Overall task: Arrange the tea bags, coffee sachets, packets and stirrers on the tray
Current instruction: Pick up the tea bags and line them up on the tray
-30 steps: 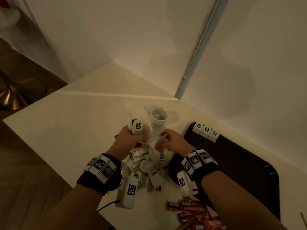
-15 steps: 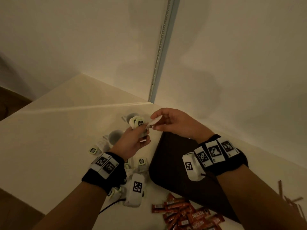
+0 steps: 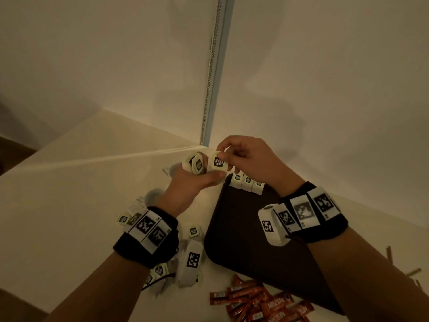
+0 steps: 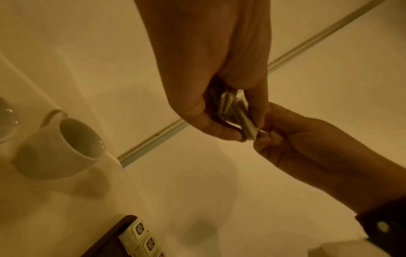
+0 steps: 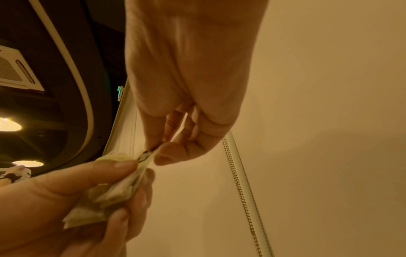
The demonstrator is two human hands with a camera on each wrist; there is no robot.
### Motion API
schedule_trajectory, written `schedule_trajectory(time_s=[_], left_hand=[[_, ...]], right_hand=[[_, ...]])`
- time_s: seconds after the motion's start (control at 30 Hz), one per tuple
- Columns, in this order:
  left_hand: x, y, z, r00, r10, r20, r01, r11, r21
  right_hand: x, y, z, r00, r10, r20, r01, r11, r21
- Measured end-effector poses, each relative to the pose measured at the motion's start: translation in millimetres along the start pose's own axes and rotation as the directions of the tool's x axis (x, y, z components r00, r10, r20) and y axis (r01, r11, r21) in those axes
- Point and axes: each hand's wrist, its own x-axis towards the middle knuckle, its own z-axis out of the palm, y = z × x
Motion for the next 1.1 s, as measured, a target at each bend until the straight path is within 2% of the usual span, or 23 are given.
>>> schedule_trajectory(time_s=[0.1, 0.23, 0.3, 0.37, 0.47, 0.53, 0.6, 0.67, 0.8, 0.97, 1.1], left_hand=[[3.1, -2.8, 3.7, 1.0, -0.022, 0.005, 0.021, 1.0, 0.016], [4.9, -6.7, 7.9, 0.998, -0.054, -0.015, 0.054, 0.998, -0.024], [5.2, -8.4, 9.4, 0.998, -0.054, 0.033, 0.056, 0.997, -0.046], [4.0, -9.3, 12.1, 0.996, -0.038, 0.078, 0.044, 0.997, -0.071], [5.7, -11.3, 15.0, 0.996, -0.045, 0.075, 0.052, 0.995, -0.085], [7.2, -13.0, 14.5, 0.994, -0.084, 0.068, 0.091, 0.99, -0.11], [8.6, -16.5, 9.5, 0.985, -0.171, 0.028, 0.174, 0.971, -0.163], [9.8, -21.1, 0.0, 0.965, -0.262, -0.022, 0.252, 0.946, -0.204], [13.4, -31.1, -18.5, 0.941, -0.332, -0.059, 0.317, 0.93, -0.187], [22.7, -37.2, -25.3, 0.931, -0.35, -0.103, 0.32, 0.92, -0.228], [27.5, -42.8, -28.1, 0.927, -0.333, -0.173, 0.316, 0.941, -0.118]], right_hand=[[0.0, 0.6, 0.5, 0.996, -0.062, -0.062, 0.057, 0.995, -0.076], [-1.2, -2.6, -0.3, 0.993, -0.1, -0.068, 0.092, 0.989, -0.119], [-1.2, -3.8, -2.4, 0.992, -0.104, -0.077, 0.095, 0.988, -0.12], [-0.8, -3.1, -4.5, 0.991, -0.094, -0.09, 0.085, 0.991, -0.104], [0.1, 1.4, -6.5, 0.995, -0.059, -0.084, 0.055, 0.997, -0.052], [-0.3, 5.4, -7.2, 0.995, -0.05, -0.083, 0.048, 0.998, -0.029], [-0.4, 12.3, -10.1, 0.994, -0.035, -0.103, 0.037, 0.999, 0.017], [0.8, 25.9, -14.7, 0.993, 0.027, -0.114, -0.024, 0.999, 0.027], [4.8, 76.4, -13.8, 0.977, 0.199, -0.07, -0.205, 0.976, -0.078], [8.0, 146.8, 12.3, 0.901, 0.435, 0.006, -0.428, 0.889, -0.165], [15.7, 187.2, 32.9, 0.871, 0.489, -0.037, -0.484, 0.844, -0.231]])
